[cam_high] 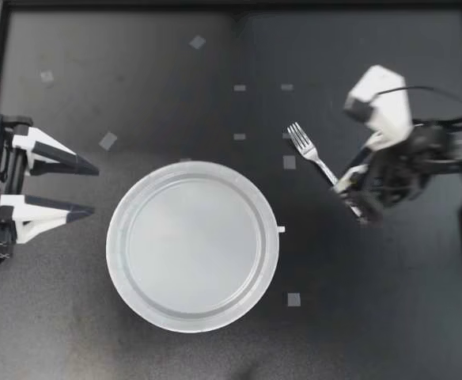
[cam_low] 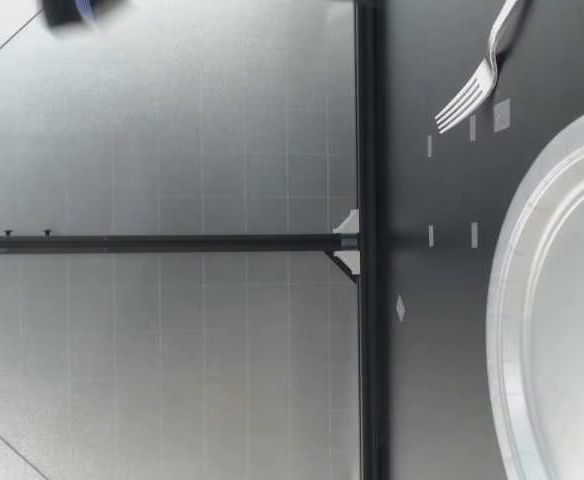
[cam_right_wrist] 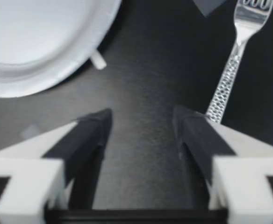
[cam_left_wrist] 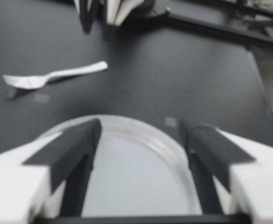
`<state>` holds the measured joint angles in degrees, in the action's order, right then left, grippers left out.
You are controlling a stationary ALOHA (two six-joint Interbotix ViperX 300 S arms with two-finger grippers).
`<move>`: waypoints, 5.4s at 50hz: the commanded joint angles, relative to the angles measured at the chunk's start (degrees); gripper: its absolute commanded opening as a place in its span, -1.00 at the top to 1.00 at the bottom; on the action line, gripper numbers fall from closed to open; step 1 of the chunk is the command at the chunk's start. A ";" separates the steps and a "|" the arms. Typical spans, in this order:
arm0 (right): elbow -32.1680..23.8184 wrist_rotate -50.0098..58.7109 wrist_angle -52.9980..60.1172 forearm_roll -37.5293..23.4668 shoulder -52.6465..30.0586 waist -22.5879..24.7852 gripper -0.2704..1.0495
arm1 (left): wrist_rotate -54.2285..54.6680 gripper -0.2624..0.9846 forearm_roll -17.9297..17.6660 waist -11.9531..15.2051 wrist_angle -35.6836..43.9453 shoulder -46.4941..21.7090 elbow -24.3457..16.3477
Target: Pick up the fork and place it on the plate.
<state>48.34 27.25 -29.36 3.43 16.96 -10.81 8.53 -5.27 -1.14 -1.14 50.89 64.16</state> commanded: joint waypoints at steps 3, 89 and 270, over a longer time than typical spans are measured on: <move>-6.24 0.53 -2.46 -0.44 -9.67 -0.97 -0.27 | 0.26 -0.34 0.00 -0.09 1.32 -1.49 0.00; -12.48 4.31 -7.82 -4.22 -22.85 -8.35 0.07 | -0.44 -0.33 0.18 -13.36 8.26 -2.90 2.72; -21.88 -23.03 58.71 -4.57 -12.22 10.28 0.71 | -2.81 0.65 0.26 -2.72 46.41 -27.07 -5.19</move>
<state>26.81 3.78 29.09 -1.23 4.75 -0.18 5.71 -5.01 -3.87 44.91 23.38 60.38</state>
